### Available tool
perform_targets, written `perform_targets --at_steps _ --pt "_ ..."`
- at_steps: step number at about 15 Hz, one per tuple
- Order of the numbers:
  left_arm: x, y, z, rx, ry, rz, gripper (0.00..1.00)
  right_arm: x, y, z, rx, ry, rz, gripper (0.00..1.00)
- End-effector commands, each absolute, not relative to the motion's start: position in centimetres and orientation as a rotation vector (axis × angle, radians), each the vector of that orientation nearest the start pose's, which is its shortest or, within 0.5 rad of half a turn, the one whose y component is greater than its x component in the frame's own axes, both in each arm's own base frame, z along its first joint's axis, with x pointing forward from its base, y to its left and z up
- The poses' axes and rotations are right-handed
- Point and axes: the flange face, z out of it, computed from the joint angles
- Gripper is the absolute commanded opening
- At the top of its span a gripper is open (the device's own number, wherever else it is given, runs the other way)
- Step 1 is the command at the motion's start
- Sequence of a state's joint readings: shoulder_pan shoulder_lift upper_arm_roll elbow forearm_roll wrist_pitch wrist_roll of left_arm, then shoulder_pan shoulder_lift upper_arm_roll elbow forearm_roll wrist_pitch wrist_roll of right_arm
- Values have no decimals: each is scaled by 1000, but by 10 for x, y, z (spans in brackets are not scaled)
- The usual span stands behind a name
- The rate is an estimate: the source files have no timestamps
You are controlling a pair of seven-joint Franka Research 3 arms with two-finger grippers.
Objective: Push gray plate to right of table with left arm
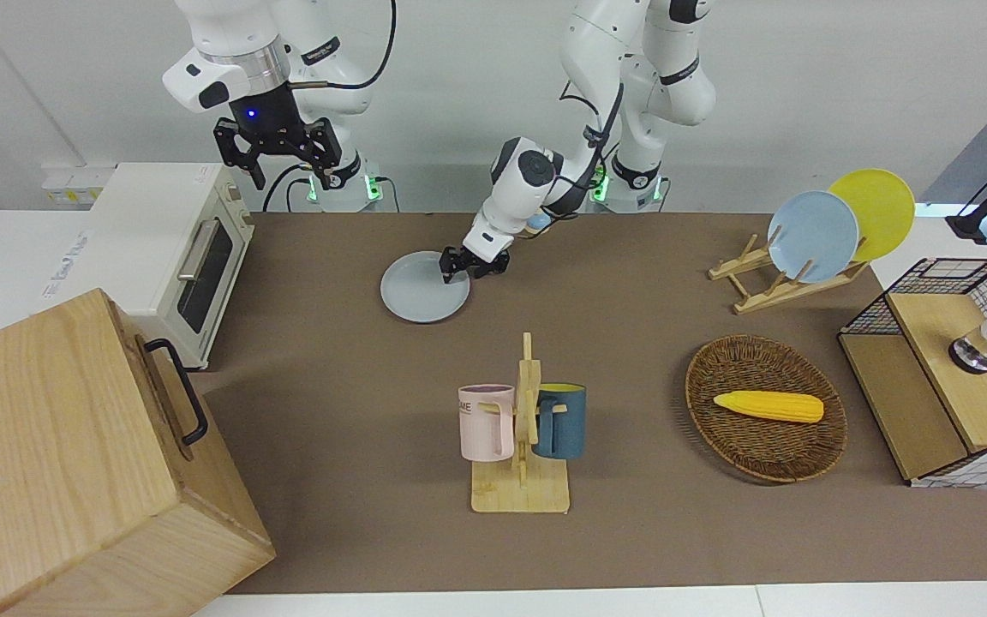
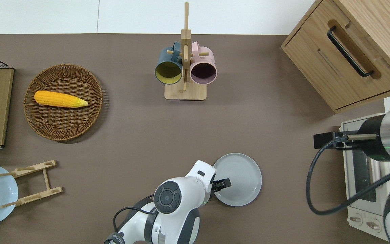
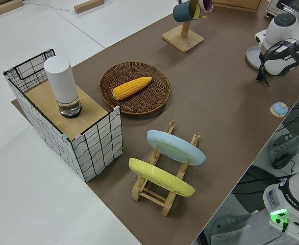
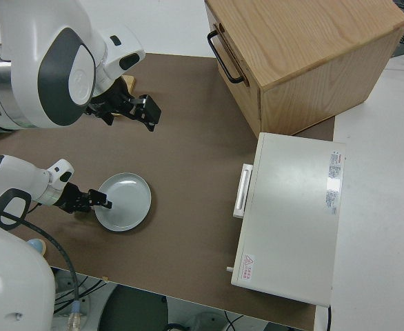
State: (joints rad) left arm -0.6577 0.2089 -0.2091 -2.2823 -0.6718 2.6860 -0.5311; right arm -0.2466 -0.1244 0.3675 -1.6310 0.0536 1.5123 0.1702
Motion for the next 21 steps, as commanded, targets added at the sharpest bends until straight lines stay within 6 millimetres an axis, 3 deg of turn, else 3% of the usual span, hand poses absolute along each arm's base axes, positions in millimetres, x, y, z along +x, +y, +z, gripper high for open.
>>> perform_targets --at_steps 1,5,8,13,17,21 --pt "376 -386 307 -3530 -425 301 977 498 78 652 -3122 115 14 996" --pt "388 -368 325 -3526 -449 340 985 498 78 652 -3122 115 12 996" --pt "419 -325 350 -3454 -305 391 987 498 78 652 -3122 115 12 996" --pt "479 -248 415 -3297 -78 428 987 498 78 652 -3122 115 12 996" --pt "504 -193 434 -3266 60 409 987 498 78 652 -3122 115 12 996" --pt "515 -168 459 -3175 92 341 987 498 78 652 -3122 115 14 996"
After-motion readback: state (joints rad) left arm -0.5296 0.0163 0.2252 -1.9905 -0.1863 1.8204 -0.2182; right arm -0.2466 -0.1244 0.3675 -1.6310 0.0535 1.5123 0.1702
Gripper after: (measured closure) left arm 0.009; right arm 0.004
